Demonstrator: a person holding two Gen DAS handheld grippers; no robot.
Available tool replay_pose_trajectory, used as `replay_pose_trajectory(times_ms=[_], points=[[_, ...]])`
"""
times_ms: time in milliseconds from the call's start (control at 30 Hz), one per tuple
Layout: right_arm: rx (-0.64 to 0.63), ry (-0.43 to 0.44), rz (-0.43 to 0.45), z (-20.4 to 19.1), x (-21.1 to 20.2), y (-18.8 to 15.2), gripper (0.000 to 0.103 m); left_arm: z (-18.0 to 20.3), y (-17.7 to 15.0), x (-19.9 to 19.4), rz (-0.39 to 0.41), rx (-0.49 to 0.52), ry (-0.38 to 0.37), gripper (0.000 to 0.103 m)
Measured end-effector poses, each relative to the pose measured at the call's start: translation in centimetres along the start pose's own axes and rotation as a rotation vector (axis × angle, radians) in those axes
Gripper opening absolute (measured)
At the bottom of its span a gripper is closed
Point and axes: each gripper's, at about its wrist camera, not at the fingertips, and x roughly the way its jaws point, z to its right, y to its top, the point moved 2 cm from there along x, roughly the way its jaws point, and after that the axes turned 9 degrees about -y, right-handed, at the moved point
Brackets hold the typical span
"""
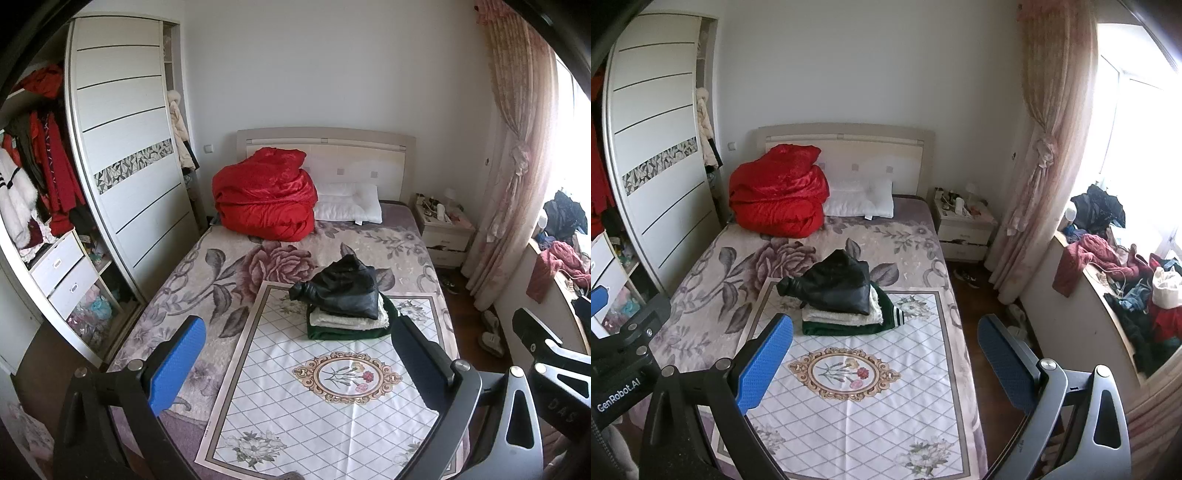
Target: Fold large clothes
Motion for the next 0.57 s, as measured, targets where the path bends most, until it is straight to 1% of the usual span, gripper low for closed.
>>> replay_pose_trajectory(times_ms=[300,567], points=[[-0.001,0.002,0.001,-0.06,0.13,0.04,0.101,0.04,-0.05,0.00,0.002,0.001,0.004,0.103],[0.003,0.000,0.001,0.11,-0.22,-0.77,0.101,-0.26,0.00,-0.45,0.002,-0.004,0.008,0.103]])
